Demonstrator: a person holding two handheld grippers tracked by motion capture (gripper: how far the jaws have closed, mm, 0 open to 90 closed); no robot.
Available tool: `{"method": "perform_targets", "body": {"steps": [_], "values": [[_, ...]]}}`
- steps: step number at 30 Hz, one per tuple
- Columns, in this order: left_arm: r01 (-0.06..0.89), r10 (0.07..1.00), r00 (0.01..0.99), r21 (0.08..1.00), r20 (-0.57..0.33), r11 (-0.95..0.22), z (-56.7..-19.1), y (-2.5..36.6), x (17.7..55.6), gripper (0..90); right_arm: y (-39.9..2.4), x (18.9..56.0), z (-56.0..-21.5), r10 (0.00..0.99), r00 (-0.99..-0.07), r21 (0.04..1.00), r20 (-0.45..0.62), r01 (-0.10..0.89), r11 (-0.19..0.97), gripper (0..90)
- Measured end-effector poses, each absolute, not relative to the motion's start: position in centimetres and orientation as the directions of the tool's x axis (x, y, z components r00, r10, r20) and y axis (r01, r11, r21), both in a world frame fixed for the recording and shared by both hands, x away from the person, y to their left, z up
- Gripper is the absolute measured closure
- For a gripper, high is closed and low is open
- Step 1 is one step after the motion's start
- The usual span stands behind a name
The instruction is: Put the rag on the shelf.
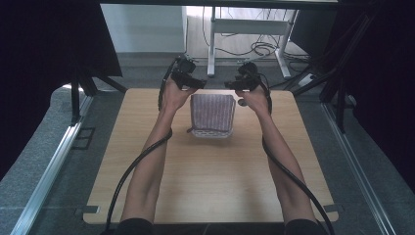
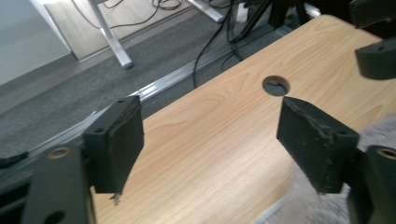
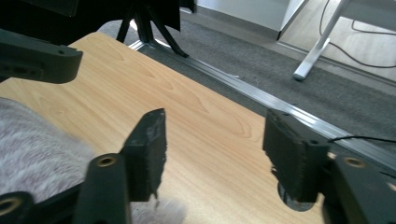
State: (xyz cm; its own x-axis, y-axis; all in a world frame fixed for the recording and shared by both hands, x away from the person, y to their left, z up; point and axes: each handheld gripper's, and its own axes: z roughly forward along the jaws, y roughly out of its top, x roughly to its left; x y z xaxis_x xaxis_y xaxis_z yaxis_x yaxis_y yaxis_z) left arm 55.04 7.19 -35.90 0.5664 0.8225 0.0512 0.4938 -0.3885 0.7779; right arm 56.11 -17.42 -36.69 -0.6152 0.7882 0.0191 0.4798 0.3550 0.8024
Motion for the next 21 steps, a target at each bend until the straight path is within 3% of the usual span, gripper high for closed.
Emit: {"method": "perform_targets", "body": {"steps": [11, 21], "values": [[0.459, 0.789, 0.615, 0.814, -0.001, -0.357, -35.2, 7.8, 52.8, 12.8, -18.2, 54.2, -36.3, 0.768, -0.638, 0.832, 0.049, 0.452, 0.322, 28.8], [0.431, 0.752, 0.659, 0.806, 0.026, -0.405, -35.4, 8.2, 50.5, 12.0, -18.3, 51.5, -35.7, 0.723, -0.687, 0.840, 0.066, 0.429, 0.332, 21.3]]}}
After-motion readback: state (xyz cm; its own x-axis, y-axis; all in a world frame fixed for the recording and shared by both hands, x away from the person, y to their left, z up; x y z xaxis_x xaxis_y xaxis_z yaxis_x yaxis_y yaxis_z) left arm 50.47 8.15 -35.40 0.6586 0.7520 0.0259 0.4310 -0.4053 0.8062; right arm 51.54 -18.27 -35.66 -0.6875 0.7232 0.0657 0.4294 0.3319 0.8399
